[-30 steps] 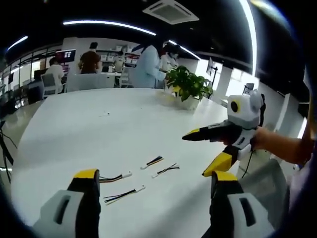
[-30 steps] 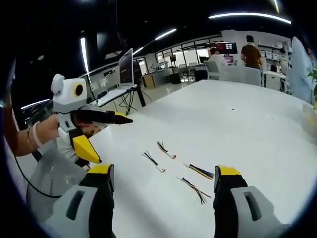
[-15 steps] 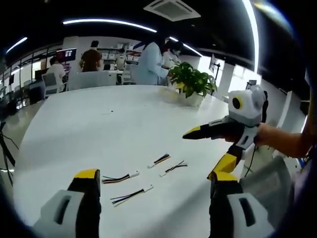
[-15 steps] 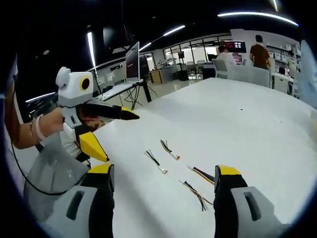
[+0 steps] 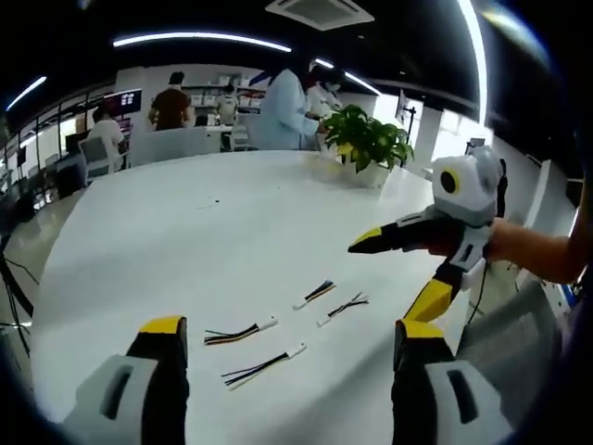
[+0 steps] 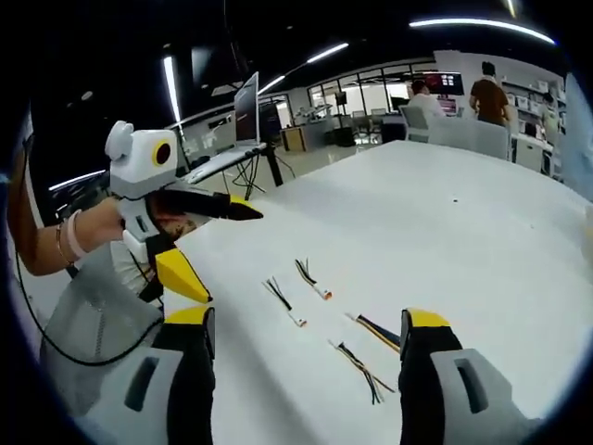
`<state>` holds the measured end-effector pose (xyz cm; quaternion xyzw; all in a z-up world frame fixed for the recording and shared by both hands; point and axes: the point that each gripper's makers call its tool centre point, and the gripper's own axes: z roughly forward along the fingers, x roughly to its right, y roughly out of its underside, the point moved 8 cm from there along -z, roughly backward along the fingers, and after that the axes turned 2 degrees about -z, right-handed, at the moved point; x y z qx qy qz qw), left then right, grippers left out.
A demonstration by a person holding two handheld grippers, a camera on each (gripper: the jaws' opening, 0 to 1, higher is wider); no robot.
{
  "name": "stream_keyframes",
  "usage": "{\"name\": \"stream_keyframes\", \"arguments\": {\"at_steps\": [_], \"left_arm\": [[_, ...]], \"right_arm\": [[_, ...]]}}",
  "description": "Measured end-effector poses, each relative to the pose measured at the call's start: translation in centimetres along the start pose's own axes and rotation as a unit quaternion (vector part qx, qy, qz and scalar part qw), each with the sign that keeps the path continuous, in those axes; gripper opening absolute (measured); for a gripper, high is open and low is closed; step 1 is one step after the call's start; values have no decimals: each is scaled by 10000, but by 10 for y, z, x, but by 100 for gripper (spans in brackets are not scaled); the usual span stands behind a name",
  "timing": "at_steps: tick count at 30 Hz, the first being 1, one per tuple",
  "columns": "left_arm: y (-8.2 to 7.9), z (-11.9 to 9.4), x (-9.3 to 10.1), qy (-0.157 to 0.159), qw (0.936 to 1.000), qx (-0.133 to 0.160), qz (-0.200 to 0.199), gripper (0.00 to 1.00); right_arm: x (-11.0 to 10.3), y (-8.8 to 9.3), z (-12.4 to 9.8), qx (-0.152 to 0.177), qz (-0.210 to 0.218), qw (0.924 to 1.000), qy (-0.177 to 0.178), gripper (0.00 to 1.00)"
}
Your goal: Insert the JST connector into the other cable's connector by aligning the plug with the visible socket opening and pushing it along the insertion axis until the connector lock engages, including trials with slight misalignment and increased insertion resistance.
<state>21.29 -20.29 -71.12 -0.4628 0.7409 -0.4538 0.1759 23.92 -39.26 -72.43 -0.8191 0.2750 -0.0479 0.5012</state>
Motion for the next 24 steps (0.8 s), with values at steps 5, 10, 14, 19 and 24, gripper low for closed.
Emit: {"name": "stream_keyframes", "arguments": {"at_steps": [5,10,14,19,24], "left_arm": [[4,4,-6,-35,9999,-117,99,90],[5,8,-12,-31,9998,-151,132,89],[4,11,-18,-40,9998,-139,119,88],[5,14,-25,-30,9998,-169,35,86],[8,16,-30,-38,9998,-182,24,84]], "right_arm": [[4,2,3,-59,-16,10000,12,80],[5,2,5,-53,-39,10000,-47,80],[11,5,10,-103,-88,9999,-67,79],[15,4,15,-65,50,9998,-157,80],[22,2,19,27,106,9998,-187,79]]}}
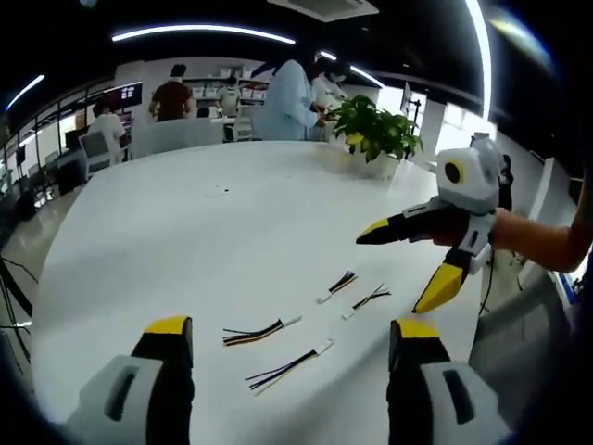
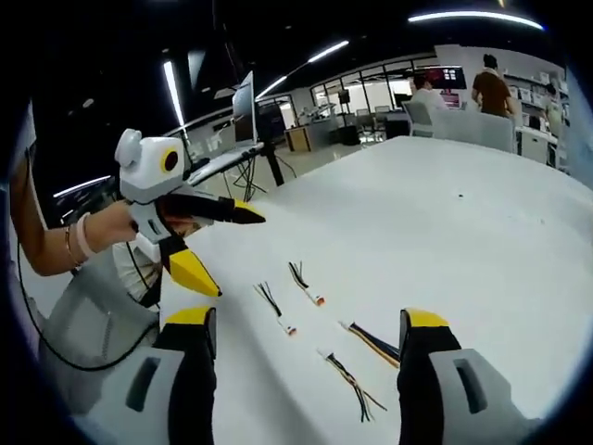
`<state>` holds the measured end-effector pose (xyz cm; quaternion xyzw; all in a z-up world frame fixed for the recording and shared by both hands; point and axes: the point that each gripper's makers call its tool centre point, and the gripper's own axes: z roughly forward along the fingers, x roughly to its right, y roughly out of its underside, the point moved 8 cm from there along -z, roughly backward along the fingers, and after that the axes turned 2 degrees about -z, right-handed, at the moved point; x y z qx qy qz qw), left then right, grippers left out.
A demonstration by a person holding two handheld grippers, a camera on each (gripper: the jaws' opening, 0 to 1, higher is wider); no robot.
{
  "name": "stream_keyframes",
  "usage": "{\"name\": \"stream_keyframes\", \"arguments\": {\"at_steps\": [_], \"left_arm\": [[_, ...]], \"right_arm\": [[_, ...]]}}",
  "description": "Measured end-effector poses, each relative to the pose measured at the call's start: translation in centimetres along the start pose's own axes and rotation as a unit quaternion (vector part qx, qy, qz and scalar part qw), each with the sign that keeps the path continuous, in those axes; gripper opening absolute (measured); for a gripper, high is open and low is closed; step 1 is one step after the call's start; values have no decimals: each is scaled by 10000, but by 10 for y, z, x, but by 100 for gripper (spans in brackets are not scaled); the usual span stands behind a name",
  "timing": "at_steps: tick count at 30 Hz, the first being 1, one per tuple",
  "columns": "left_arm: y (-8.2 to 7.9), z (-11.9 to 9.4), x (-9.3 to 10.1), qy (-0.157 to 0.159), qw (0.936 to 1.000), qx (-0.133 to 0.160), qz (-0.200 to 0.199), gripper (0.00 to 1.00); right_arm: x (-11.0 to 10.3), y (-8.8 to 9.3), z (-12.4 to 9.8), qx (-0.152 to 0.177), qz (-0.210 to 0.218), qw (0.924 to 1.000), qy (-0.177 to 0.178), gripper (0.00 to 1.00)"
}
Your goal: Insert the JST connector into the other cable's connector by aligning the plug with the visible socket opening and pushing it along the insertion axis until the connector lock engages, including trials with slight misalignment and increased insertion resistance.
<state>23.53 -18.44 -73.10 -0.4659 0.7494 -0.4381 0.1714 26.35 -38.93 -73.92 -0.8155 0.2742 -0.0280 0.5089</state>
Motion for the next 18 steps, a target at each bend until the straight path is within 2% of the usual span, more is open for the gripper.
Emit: {"name": "stream_keyframes", "arguments": {"at_steps": [4,5,7,12,18], "left_arm": [[2,3,-3,80,9999,11,-127,82],[0,4,-1,218,9990,140,-364,81],[-1,4,-4,268,9982,255,-480,80],[-2,6,-9,227,9984,278,-441,79],[-2,11,-15,74,9997,206,-114,77]], "right_arm": [[3,1,2,12,16,10000,-46,78],[4,1,2,2,16,10000,-53,78],[5,2,4,-21,-12,10000,-44,78],[8,4,9,-96,1,9999,-105,75],[11,5,14,-153,62,9997,-173,73]]}}
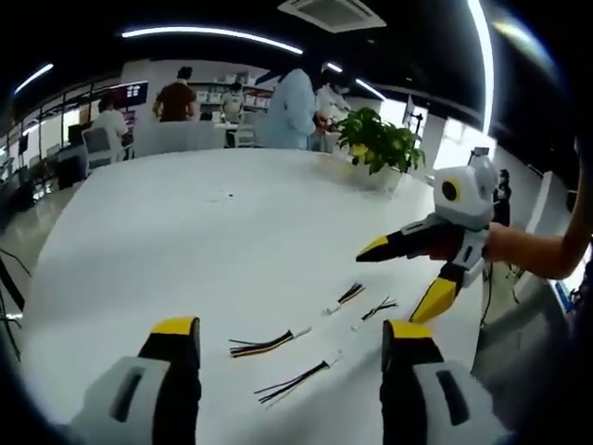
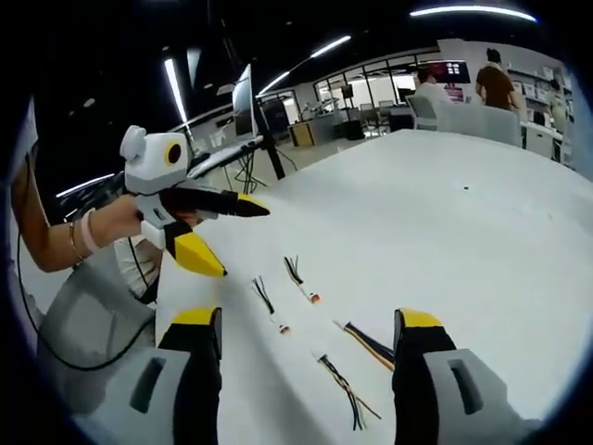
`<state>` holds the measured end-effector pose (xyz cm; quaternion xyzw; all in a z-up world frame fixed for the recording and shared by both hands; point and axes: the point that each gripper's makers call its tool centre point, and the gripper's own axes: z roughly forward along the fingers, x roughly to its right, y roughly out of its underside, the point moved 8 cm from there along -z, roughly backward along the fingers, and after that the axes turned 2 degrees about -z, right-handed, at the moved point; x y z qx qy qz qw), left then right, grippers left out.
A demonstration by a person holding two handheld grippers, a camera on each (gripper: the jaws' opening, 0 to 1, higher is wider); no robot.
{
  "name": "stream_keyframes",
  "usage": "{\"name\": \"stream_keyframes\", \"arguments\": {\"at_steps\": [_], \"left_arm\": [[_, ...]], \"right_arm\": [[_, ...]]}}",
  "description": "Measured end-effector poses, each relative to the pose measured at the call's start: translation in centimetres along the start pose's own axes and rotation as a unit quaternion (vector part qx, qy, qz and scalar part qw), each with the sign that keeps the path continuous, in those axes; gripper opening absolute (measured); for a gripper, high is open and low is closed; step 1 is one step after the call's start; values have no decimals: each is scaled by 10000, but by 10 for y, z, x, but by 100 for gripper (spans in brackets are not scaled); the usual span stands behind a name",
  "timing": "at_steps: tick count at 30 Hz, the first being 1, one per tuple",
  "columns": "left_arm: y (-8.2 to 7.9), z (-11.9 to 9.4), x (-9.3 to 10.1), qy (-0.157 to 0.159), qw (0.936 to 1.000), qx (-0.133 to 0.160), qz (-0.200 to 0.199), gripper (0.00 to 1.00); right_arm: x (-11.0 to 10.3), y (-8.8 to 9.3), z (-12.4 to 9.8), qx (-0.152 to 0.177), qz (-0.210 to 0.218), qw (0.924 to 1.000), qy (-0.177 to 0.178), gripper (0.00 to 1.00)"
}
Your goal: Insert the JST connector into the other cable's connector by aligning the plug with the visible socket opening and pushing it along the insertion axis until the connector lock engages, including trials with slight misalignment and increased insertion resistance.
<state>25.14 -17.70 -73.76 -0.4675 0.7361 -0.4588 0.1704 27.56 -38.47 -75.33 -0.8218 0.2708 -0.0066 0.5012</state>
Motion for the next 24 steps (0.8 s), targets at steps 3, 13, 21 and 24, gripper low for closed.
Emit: {"name": "stream_keyframes", "arguments": {"at_steps": [3,13,21,24], "left_arm": [[0,2,0,87,9997,-30,218,72],[3,11,-3,-9,9966,-277,774,65],[2,16,-4,106,9958,-178,890,56],[2,18,-2,261,9952,-124,938,49]], "right_arm": [[3,0,2,-7,-23,10000,-18,73],[11,2,6,-108,52,9999,-42,65],[12,1,9,-37,-124,9999,-85,56],[14,0,11,12,-210,9997,-88,52]]}}
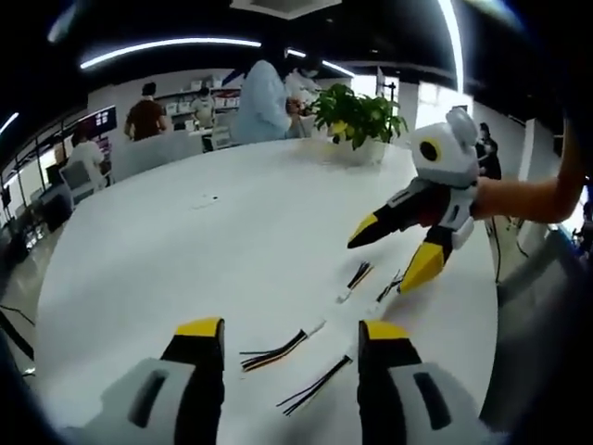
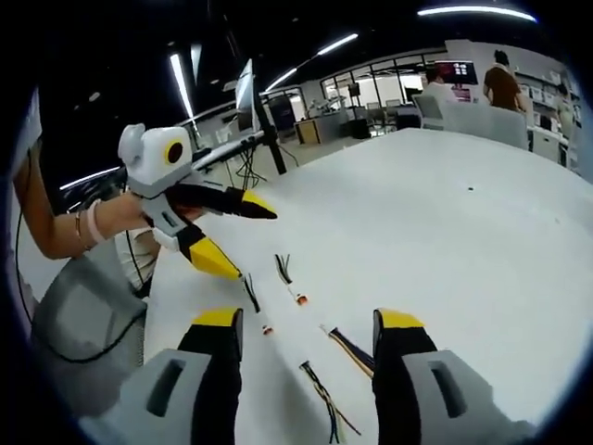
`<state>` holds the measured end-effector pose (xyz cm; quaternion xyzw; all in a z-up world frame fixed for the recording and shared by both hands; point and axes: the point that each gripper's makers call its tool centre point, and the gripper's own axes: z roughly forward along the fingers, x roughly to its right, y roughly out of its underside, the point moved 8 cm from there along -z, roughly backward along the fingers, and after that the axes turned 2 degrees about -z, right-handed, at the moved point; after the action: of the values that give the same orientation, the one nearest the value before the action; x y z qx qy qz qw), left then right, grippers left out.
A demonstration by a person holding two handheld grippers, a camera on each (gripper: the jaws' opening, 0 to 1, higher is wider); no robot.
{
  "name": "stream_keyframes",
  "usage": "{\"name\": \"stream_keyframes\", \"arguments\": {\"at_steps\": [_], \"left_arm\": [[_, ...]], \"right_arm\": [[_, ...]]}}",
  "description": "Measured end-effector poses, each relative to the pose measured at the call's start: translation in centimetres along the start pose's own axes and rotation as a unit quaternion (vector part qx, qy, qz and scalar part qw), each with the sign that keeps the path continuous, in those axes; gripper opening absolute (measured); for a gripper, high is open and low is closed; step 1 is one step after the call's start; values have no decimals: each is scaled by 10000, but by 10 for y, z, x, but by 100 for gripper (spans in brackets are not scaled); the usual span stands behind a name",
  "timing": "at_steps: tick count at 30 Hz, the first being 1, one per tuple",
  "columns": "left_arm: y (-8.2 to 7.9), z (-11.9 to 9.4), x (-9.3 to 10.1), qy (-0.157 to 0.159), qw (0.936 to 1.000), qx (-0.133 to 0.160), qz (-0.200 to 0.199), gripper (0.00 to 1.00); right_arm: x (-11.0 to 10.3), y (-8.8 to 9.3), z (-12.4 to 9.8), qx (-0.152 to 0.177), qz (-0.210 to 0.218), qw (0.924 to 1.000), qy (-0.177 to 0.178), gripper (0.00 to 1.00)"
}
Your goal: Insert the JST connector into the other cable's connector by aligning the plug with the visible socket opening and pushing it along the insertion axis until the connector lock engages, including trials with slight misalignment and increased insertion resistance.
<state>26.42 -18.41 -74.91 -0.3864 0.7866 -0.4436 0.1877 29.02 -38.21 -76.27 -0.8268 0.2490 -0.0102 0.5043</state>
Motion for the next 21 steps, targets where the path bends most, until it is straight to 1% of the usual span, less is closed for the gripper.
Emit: {"name": "stream_keyframes", "arguments": {"at_steps": [1,3,6,10,14,16,18,21], "left_arm": [[0,0,0,9,10000,7,11,46],[0,2,0,46,10000,15,40,45],[1,3,-1,81,9999,12,58,45],[5,6,-3,157,9999,-39,16,38],[8,7,-4,241,9997,-82,29,37],[9,8,-5,265,9996,-126,41,34],[11,8,-6,302,9994,-166,98,32],[13,9,-6,374,9991,-197,100,31]], "right_arm": [[1,0,0,7,0,10000,-2,51],[4,1,3,71,40,10000,-33,49],[5,0,5,115,52,9999,-76,51],[6,2,7,58,-56,9999,-142,49],[8,6,8,-30,-139,9997,-214,45],[9,9,9,-107,-200,9994,-250,45],[9,10,10,-79,-192,9993,-312,44],[9,9,11,-59,-269,9989,-377,41]]}}
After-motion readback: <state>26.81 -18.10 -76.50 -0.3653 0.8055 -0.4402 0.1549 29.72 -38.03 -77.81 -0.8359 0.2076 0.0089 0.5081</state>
